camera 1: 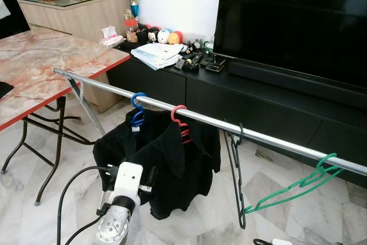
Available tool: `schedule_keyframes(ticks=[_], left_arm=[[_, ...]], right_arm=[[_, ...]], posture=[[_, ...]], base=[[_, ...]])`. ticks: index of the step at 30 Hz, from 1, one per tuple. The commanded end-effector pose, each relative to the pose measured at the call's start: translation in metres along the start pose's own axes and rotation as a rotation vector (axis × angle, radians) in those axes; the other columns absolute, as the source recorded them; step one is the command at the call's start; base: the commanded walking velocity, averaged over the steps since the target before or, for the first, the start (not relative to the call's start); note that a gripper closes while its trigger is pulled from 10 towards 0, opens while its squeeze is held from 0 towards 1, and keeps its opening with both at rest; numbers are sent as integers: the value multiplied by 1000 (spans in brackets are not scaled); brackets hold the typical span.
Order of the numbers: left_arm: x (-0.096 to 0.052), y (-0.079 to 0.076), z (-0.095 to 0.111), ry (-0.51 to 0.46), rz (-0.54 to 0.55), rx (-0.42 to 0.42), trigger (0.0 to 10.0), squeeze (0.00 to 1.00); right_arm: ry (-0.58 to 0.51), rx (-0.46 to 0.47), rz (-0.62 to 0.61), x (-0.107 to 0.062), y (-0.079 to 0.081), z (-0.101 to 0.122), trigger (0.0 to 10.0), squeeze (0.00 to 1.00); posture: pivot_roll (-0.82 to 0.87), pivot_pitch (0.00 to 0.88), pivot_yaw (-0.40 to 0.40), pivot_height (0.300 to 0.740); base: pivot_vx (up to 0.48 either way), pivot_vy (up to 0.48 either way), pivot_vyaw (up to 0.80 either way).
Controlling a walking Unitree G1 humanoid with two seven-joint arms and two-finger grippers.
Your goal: Hang hanger
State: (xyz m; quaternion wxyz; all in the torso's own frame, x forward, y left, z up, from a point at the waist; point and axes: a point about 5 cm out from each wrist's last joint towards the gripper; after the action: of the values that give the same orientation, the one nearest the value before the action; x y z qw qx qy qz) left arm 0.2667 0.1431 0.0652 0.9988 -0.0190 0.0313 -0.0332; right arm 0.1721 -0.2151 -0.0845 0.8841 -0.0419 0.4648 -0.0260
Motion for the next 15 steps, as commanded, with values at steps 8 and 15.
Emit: schedule_keyframes(ticks=[8, 15], left_arm=[[-2, 1, 0, -7, -1, -3, 10000, 0], [-2, 1, 0, -7, -1, -5, 10000, 0]], right_arm=[[-3, 11, 0, 0, 1, 0, 10000, 0], [-4, 13, -1, 0, 0, 0, 10000, 0]], posture=[[-37, 0, 36, 740], [-37, 0, 36, 740]], base=[[0, 0, 0], [0, 0, 0]])
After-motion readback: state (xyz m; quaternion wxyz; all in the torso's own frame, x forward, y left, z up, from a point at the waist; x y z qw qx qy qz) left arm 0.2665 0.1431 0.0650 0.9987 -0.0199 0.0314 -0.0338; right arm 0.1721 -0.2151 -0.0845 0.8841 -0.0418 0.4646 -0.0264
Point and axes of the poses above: a point about 5 cm out from each wrist's last joint towards the gripper, its own x axis pointing out of the wrist towards the gripper, its own z axis along the axis of the wrist's last joint, y = z × x, and after that the axes turned 11 degrees about -x, right-handed
